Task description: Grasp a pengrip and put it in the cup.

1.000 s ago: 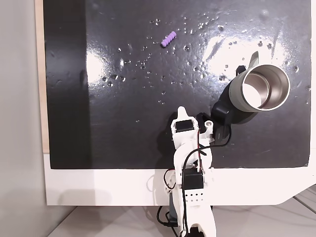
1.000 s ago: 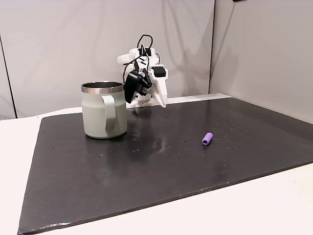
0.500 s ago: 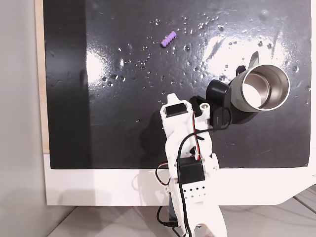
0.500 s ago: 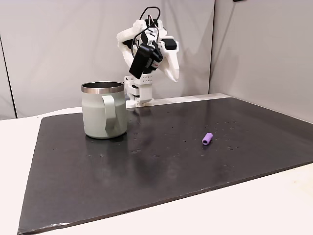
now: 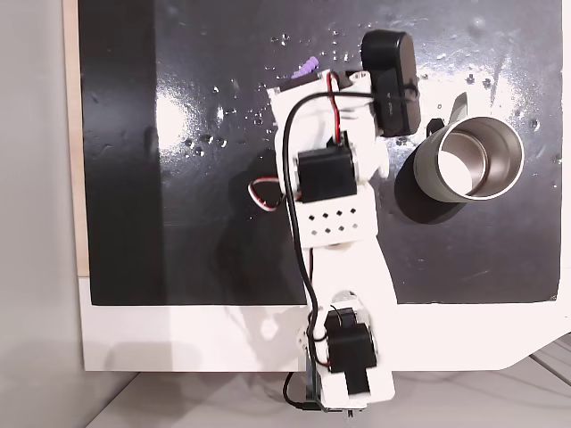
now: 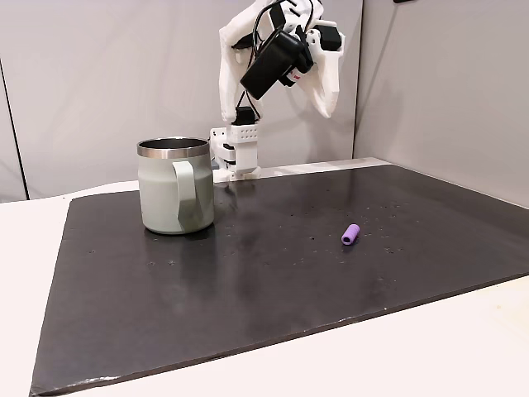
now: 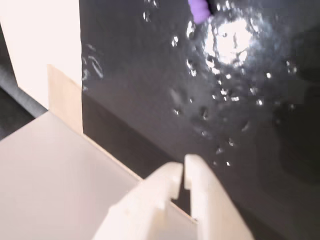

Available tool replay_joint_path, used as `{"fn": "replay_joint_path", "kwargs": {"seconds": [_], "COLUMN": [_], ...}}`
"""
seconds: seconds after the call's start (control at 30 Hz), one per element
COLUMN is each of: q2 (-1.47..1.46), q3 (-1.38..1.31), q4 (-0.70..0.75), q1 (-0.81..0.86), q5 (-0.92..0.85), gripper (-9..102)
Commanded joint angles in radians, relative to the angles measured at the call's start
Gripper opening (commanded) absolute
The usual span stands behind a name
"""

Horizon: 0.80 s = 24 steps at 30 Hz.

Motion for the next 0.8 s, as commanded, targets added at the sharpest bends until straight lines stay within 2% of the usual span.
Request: {"fn": "replay_joint_path", "kwargs": {"seconds": [0.0, 0.1, 0.3, 0.77], "q2": [-0.14, -0.304, -0.624, -0.95], "q3": [-0.304, -0.545, -1.023, -1.249], "q4": [0.117, 0.249, 0.446, 0.42], "q1": [0.048, 0.067, 0.137, 0.196], "q5": [-0.06, -0.149, -0.264, -0.52], "gripper": [6, 12, 16, 22]}}
